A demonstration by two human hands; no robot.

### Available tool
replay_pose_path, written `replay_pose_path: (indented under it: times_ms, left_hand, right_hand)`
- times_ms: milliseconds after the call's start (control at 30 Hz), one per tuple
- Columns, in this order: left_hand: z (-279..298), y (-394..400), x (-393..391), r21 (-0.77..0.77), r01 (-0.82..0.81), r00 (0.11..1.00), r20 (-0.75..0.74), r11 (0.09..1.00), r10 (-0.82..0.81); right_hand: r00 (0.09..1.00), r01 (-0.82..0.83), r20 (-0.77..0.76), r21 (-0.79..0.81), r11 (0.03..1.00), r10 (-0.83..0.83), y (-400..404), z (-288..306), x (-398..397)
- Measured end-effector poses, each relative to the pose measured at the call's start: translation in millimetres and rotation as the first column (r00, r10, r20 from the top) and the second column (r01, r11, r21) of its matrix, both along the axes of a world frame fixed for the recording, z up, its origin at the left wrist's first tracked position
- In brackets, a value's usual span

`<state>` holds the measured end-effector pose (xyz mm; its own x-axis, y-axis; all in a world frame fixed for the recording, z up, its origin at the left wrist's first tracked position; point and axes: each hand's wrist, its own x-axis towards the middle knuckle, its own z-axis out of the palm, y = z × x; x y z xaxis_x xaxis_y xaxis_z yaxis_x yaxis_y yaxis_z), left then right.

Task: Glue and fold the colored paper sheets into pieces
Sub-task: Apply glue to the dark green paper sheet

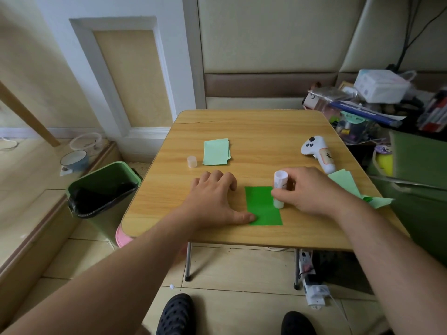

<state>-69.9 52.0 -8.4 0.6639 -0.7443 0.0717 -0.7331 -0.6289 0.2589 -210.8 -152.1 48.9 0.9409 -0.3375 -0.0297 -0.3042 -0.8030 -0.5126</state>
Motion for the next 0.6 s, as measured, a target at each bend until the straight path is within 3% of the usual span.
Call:
replay_pose_path:
  times_ms: [200,333,600]
  left_hand:
    - [-1,-1,1,0.005,0.0,1.0,0.004,1.0,-0.001]
    - [-1,0,1,0.002,-0.002,1.0,0.005,1.0,0.002]
    - [1,1,1,0.016,0.024,1.0,-0.014,1.0,-0.023]
  right_hand:
    - [0.988,-0.004,0.155,0.073,0.997,-0.007,18,-6,10]
    - [0.989,-0.111,0.112,0.103,0.988,0.1,30,-12,14]
    - [0.998,-0.058,0.038,0.095,0.994,0.055,6,-6,5]
